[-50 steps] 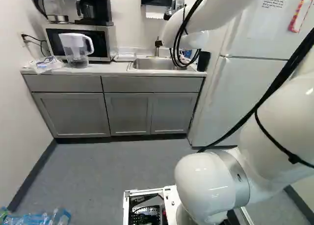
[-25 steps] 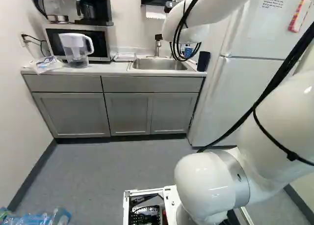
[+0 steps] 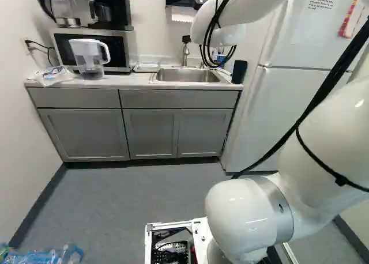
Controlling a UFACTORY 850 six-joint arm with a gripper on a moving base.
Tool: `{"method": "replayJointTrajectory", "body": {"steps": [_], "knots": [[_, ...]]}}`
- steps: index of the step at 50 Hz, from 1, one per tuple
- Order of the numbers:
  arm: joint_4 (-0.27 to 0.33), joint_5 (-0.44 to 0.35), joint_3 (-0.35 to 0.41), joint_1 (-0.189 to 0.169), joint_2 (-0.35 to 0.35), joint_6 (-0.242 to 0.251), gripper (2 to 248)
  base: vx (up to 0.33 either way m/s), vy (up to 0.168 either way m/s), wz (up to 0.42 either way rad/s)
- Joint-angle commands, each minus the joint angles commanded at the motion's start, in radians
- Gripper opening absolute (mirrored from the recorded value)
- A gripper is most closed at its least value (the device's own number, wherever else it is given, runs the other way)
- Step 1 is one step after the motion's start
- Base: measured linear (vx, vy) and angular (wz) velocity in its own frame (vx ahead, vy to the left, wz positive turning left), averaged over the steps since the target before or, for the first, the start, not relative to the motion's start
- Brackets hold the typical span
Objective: Rinse the cup and place it in the tray
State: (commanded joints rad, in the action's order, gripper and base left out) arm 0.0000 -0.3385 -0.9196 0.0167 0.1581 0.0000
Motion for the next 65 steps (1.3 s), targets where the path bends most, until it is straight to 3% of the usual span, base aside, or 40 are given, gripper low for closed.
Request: {"method": "replayJointTrajectory", "body": {"steps": [29, 65], "knots": [[0.000, 0.000, 0.000, 0.000, 0.000, 0.000, 247, 0.010, 0.002, 0.001], [0.000, 0.000, 0.000, 0.000, 0.000, 0.000, 247, 0.099, 0.016, -0.015]]}}
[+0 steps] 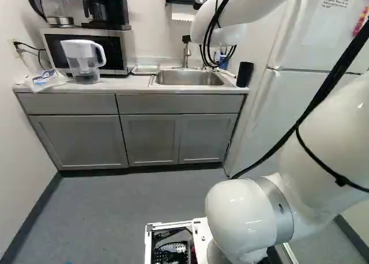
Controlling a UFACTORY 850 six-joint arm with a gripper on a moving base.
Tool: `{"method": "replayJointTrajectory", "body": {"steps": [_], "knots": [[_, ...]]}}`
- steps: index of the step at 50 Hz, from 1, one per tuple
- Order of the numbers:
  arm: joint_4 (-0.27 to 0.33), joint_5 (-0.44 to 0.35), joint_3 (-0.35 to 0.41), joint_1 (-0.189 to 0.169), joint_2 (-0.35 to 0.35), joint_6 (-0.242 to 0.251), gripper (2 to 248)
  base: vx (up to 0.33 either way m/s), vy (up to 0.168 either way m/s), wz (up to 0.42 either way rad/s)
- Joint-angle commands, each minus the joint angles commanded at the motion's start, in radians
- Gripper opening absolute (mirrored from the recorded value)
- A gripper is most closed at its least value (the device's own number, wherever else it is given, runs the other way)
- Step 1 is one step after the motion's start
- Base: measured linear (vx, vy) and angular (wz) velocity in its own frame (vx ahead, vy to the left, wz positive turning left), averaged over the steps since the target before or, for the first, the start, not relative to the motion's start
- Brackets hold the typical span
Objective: Rinse the cup and place it in the tray
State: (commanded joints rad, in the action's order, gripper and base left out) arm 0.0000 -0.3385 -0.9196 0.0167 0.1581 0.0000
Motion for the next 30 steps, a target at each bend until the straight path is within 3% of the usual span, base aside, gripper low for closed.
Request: {"method": "replayJointTrajectory", "body": {"steps": [30], "knots": [[0.000, 0.000, 0.000, 0.000, 0.000, 0.000, 247, 0.120, 0.051, -0.014]]}}
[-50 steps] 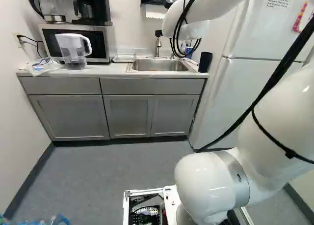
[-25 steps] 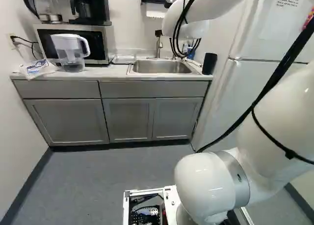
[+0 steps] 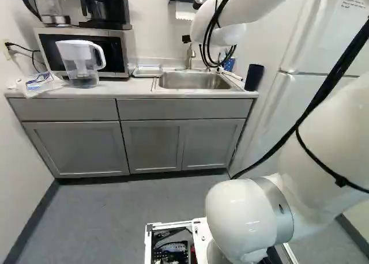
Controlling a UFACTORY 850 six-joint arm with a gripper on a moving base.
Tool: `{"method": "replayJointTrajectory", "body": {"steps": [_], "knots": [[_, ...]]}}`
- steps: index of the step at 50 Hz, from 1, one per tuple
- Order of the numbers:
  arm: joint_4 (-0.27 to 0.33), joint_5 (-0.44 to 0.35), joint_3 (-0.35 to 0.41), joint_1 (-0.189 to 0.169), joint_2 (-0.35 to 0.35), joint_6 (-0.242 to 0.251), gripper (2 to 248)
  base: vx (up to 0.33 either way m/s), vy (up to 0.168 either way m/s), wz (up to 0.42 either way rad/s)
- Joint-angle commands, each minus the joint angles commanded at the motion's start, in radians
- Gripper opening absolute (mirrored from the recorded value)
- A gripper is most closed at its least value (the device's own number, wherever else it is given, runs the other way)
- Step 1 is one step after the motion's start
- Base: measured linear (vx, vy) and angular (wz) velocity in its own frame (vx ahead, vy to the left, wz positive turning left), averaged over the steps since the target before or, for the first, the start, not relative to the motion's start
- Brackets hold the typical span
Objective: Rinse the cup and place it in the tray
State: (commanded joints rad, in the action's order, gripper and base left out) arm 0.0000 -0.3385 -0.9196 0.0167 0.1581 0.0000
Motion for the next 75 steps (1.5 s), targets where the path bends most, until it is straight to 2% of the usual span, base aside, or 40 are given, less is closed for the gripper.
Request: {"method": "replayJointTrajectory", "body": {"steps": [34, 75], "knots": [[0.000, 0.000, 0.000, 0.000, 0.000, 0.000, 247, 0.078, 0.045, -0.021], [0.000, 0.000, 0.000, 0.000, 0.000, 0.000, 247, 0.056, 0.004, -0.183]]}}
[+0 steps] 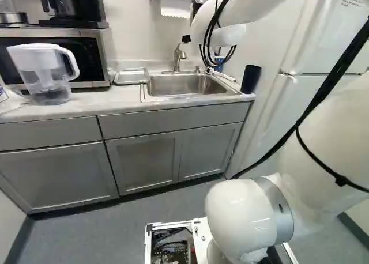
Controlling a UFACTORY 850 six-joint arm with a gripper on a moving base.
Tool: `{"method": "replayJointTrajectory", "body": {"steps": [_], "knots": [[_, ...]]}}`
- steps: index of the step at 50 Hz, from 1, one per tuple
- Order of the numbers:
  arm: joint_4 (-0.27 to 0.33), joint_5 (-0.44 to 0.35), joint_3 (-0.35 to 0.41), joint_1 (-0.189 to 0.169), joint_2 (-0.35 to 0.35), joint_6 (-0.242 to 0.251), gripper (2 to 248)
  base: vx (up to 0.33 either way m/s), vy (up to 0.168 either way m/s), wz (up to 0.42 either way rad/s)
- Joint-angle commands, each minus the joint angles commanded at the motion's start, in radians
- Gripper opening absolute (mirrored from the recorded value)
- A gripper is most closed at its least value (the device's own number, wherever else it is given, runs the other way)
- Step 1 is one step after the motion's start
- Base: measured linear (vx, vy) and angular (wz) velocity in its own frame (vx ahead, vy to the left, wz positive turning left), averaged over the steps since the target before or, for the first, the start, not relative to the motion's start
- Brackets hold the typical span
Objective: Rinse the cup and place it in the tray
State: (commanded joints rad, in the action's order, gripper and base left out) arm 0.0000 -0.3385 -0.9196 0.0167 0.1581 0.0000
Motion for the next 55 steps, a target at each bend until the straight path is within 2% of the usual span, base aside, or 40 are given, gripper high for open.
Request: {"method": "replayJointTrajectory", "body": {"steps": [20, 55], "knots": [[0.000, 0.000, 0.000, 0.000, 0.000, 0.000, 247, 0.058, 0.005, -0.190], [0.000, 0.000, 0.000, 0.000, 0.000, 0.000, 247, 0.061, 0.027, -0.015]]}}
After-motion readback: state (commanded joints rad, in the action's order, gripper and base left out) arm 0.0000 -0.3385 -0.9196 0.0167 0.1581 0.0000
